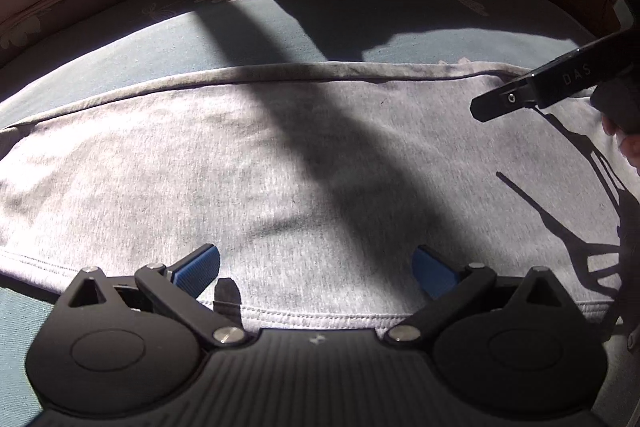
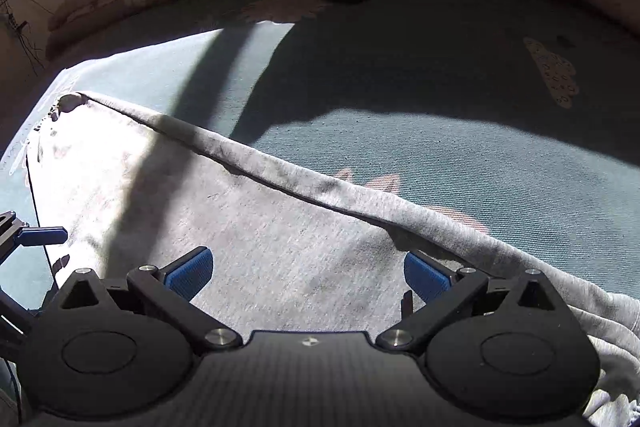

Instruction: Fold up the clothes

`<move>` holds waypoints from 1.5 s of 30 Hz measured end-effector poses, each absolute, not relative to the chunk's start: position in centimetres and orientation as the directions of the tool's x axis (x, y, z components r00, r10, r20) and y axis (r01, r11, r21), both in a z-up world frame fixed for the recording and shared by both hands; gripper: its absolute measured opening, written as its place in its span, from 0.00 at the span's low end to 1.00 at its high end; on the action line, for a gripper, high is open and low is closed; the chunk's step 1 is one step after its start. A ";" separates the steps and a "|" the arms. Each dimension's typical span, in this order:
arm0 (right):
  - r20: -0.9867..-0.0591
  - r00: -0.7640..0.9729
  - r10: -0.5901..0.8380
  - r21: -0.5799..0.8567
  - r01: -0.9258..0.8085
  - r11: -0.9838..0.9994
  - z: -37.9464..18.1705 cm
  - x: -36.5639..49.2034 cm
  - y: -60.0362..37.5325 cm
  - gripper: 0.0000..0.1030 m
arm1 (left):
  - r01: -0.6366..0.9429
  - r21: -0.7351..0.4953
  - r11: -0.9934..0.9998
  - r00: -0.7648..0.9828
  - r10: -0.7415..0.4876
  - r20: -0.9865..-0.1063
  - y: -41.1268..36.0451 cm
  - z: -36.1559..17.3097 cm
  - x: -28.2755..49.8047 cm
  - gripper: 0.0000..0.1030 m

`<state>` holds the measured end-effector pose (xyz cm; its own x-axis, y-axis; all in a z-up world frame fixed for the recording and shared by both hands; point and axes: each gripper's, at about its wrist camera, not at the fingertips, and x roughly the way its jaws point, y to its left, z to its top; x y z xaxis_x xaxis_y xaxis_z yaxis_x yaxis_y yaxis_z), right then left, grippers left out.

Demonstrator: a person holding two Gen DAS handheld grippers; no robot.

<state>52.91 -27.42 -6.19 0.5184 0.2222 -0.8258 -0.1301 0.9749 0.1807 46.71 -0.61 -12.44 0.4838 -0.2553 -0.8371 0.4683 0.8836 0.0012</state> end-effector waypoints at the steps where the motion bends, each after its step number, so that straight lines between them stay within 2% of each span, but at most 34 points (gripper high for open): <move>1: -0.834 0.513 0.203 0.162 -0.124 0.979 -6.9 53.4 -27.0 1.00 | 0.467 0.006 0.884 0.480 -0.247 -0.842 -0.6 -12.8 46.8 0.99; 5: -0.846 0.519 0.123 0.083 -0.100 0.992 -7.3 55.0 -26.0 1.00 | 0.451 -0.007 0.893 0.464 -0.242 -0.852 -0.6 -12.8 47.3 0.99; 8: -0.864 0.492 0.106 0.078 -0.077 0.994 -7.0 55.8 -25.8 1.00 | 0.435 -0.019 0.900 0.454 -0.237 -0.859 -0.7 -12.3 47.7 0.99; 13: -0.874 0.475 0.105 0.086 -0.061 0.994 -5.3 55.7 -25.8 1.00 | 0.425 -0.092 0.901 0.469 -0.306 -0.828 -0.4 -10.1 47.4 0.99; 21: -0.881 0.450 0.143 0.138 -0.044 0.989 -5.9 54.5 -24.8 1.00 | 0.436 -0.048 0.899 0.435 -0.256 -0.863 -0.8 -12.5 47.1 0.99; 24: -0.886 0.448 0.122 0.106 -0.061 0.993 -6.9 54.6 -23.9 1.00 | 0.454 -0.022 0.891 0.445 -0.248 -0.861 -0.9 -12.9 47.0 0.99; 28: -0.887 0.453 0.093 0.065 -0.077 0.995 -7.2 55.6 -23.5 1.00 | 0.445 -0.038 0.895 0.438 -0.254 -0.862 -0.7 -12.9 47.3 0.99; 45: -0.903 0.408 0.130 0.113 -0.066 0.991 -6.1 56.3 -24.5 1.00 | 0.445 -0.030 0.895 0.437 -0.247 -0.865 -0.9 -13.1 47.5 0.99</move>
